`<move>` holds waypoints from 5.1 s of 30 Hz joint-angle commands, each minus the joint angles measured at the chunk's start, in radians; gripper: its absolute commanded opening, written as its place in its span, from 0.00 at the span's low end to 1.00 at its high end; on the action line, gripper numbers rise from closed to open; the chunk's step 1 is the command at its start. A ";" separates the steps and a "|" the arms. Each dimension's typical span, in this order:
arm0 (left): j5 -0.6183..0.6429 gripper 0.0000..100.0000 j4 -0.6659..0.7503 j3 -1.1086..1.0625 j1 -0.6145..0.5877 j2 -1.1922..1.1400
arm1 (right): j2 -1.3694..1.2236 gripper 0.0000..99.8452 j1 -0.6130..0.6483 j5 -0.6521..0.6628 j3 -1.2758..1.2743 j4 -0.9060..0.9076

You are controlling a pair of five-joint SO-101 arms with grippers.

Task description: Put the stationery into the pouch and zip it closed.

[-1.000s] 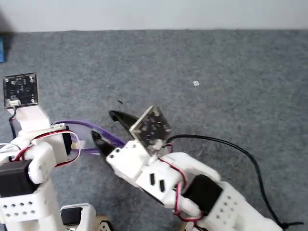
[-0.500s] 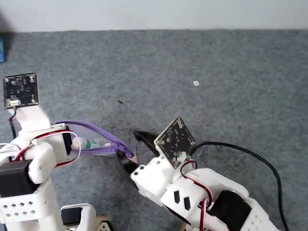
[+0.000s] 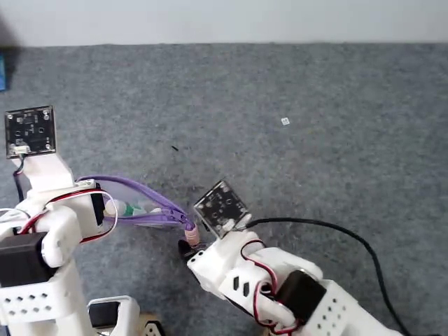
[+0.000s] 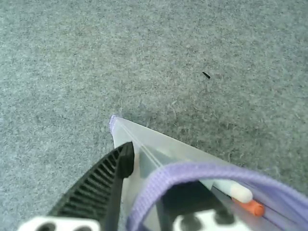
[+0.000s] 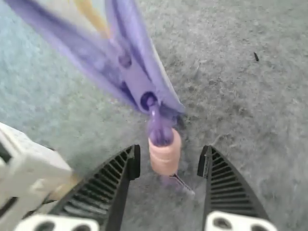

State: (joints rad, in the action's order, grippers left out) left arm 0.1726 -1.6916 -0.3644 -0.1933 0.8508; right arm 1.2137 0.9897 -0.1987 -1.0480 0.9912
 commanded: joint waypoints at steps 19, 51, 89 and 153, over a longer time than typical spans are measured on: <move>0.006 0.01 0.006 -0.065 0.002 -0.021 | 0.010 0.01 -0.068 0.097 0.000 -0.105; 0.008 0.08 0.572 0.033 0.321 -0.026 | -0.031 0.01 0.073 0.546 0.483 0.131; -0.161 0.20 0.269 0.183 0.296 -0.015 | -0.064 0.01 -0.194 0.390 0.384 -0.186; -0.224 0.11 0.261 -0.183 0.084 0.292 | -0.294 0.01 -0.317 0.397 0.322 -0.444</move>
State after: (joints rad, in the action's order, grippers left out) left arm -0.0069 -1.5566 -0.5010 -0.0307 1.1454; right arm 0.9344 0.6782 0.2002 -0.7641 0.5309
